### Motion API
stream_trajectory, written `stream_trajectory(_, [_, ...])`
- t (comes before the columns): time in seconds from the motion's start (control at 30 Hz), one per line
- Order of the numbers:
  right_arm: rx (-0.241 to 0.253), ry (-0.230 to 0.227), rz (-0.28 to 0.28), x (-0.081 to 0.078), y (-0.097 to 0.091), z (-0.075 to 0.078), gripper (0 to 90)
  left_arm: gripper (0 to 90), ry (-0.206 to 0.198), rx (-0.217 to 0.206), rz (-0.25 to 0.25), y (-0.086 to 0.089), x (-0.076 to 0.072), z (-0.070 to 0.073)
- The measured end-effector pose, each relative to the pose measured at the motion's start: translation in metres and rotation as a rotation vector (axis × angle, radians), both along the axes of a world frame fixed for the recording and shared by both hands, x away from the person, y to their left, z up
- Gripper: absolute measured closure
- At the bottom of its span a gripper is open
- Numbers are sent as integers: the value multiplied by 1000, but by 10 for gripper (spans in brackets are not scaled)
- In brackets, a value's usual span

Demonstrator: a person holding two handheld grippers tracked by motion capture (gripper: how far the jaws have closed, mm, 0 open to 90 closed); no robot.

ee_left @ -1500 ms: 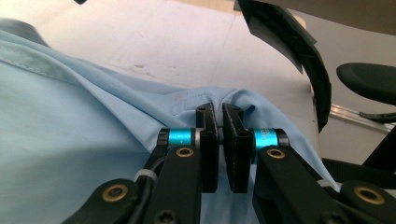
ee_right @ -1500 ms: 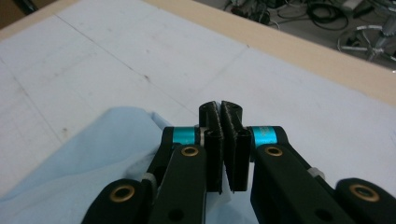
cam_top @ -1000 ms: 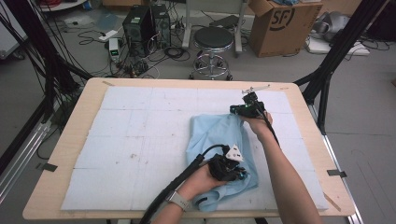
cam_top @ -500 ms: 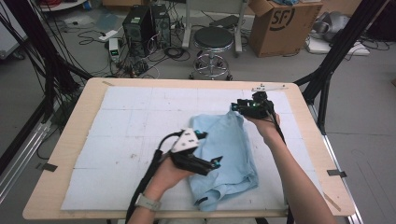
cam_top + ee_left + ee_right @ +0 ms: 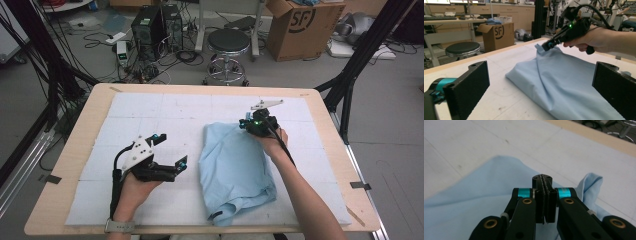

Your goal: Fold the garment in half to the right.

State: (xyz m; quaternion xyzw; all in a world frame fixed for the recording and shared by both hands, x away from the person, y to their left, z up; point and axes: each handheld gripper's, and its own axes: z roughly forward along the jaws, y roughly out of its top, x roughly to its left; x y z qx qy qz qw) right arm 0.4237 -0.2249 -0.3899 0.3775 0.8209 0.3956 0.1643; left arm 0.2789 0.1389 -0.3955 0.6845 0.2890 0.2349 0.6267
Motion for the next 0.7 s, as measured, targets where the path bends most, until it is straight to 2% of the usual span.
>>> stream_trajectory(0.1, [-80, 53, -23, 6, -3, -13, 894, 17, -15, 4, 27, 13, -3, 2])
stream_trajectory(0.27, [-131, 112, -96, 5, -31, -34, 898, 17, -5, -14, 73, 31, -5, 1])
stream_trajectory(0.3, [-114, 118, -118, 5, -40, -38, 899, 17, -1, -15, 77, 33, -5, 1])
stream_trajectory(0.37, [-33, 131, -159, 5, -57, -44, 899, 17, 0, -19, 84, 35, -6, 1])
stream_trajectory(0.43, [30, 148, -177, 5, -64, -47, 899, 17, 3, -21, 90, 36, -5, 1])
stream_trajectory(0.5, [18, 120, -177, 3, -62, -43, 899, 17, 5, -15, 91, 36, -6, 1])
stream_trajectory(0.6, [72, 60, -158, -1, -59, -27, 898, 17, 10, -19, 97, 36, -5, 0])
stream_trajectory(0.7, [74, 48, -102, -1, -46, -13, 898, 17, 13, -13, 100, 36, -3, 0])
